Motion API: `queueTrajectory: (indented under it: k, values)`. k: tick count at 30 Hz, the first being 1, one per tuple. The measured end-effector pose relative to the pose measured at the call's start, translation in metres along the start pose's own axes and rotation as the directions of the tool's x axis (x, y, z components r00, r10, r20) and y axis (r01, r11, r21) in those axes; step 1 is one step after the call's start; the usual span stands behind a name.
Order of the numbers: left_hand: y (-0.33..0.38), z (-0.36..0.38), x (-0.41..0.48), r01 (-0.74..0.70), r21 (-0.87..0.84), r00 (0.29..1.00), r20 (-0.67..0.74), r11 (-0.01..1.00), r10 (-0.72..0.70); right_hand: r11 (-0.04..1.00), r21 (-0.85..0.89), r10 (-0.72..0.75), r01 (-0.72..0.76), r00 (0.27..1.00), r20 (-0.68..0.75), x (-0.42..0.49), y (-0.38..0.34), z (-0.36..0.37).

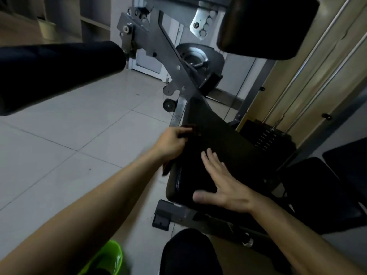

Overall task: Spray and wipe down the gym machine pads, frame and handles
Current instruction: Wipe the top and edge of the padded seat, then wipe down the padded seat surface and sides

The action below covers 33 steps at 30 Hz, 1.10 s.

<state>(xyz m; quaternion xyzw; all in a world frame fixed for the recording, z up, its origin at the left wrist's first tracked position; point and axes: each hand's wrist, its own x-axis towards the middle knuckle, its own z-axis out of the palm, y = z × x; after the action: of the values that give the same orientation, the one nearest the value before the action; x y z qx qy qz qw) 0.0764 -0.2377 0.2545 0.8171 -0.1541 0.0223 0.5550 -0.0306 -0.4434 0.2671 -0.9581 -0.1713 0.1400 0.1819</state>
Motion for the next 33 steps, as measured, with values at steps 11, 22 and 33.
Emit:
queueTrajectory:
  k: [11,22,33]
  values:
    - [0.010,-0.017,-0.050,0.017,-0.145,1.000,0.018,0.989,-0.014,0.992,-0.121,0.012,-0.038,0.979,-0.206,0.035,-0.007,0.002]
    - [0.010,-0.042,-0.139,-0.004,-0.126,0.996,0.087,0.992,0.015,0.985,-0.041,0.157,-0.168,0.967,-0.200,0.020,-0.029,0.000]
    - [-0.066,-0.097,-0.140,0.212,-0.753,0.889,-0.116,0.623,-0.443,0.898,0.294,-0.187,0.328,0.888,-0.420,0.052,-0.139,0.096]
